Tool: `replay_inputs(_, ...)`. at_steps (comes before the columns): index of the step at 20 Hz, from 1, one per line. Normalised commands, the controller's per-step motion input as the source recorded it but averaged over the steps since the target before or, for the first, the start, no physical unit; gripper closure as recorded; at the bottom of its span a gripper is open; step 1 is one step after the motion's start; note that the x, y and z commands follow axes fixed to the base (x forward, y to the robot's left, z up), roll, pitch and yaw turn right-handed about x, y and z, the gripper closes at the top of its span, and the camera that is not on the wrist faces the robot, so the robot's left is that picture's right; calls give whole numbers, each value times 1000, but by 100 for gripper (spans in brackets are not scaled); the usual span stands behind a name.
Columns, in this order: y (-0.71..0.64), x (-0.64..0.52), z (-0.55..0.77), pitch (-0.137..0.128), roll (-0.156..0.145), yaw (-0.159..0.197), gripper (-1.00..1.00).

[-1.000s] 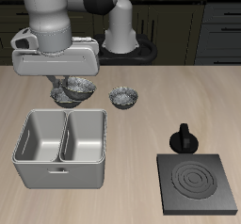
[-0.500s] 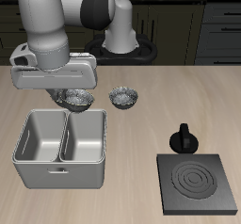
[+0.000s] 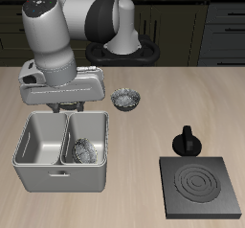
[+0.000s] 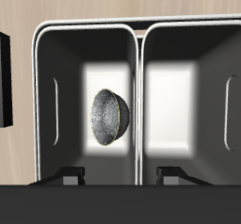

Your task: Place the smallest bowl in the left side of the drainer and the medium bowl in the right side

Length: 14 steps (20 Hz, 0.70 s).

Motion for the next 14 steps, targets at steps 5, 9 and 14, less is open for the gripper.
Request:
replay_inputs(5, 177, -49, -81, 0, 46, 16, -100)
replay_inputs(9, 113, -174, 147, -45, 6, 4, -100)
replay_inputs(14, 46, -315, 272, -77, -9, -28, -100)
